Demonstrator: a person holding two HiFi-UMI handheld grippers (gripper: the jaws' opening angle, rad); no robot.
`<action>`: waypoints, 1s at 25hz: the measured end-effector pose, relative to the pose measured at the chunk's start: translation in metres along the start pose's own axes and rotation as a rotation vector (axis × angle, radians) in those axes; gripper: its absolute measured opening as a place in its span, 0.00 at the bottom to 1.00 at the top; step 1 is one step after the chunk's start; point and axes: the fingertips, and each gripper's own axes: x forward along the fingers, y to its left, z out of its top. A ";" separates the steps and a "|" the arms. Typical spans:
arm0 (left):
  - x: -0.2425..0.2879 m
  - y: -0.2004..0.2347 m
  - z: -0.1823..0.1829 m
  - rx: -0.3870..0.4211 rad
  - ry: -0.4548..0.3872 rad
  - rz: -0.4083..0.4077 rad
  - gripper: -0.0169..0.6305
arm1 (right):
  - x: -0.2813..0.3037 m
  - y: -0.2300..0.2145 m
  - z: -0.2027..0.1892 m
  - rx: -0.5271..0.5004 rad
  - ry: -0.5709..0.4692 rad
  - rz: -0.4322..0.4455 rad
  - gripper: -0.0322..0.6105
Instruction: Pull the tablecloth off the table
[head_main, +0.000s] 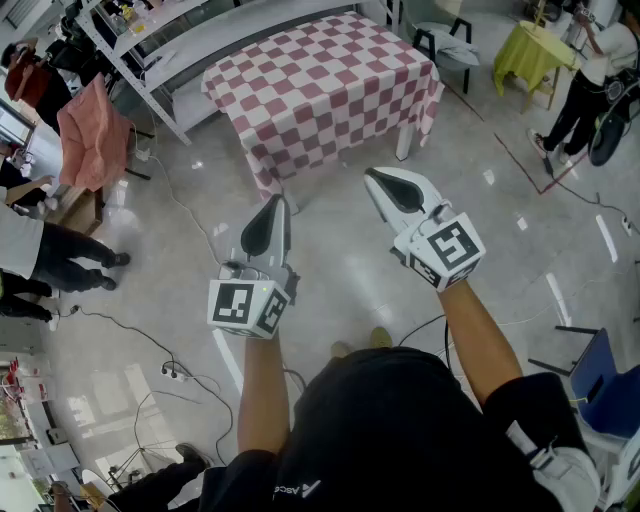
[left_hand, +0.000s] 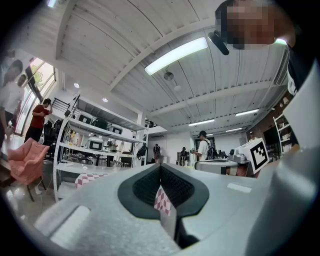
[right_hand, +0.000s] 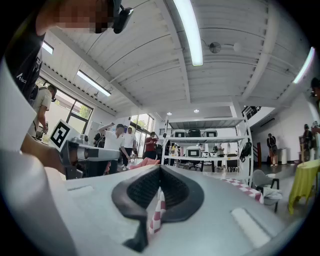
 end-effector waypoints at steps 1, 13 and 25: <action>0.002 -0.001 0.000 -0.004 0.000 0.002 0.04 | 0.000 -0.002 0.000 0.007 -0.003 0.002 0.05; 0.039 -0.015 0.003 0.020 0.013 0.038 0.04 | -0.007 -0.046 0.002 0.032 -0.040 0.015 0.05; 0.097 -0.009 -0.002 0.030 -0.004 0.094 0.04 | -0.002 -0.110 -0.006 -0.001 -0.039 0.036 0.05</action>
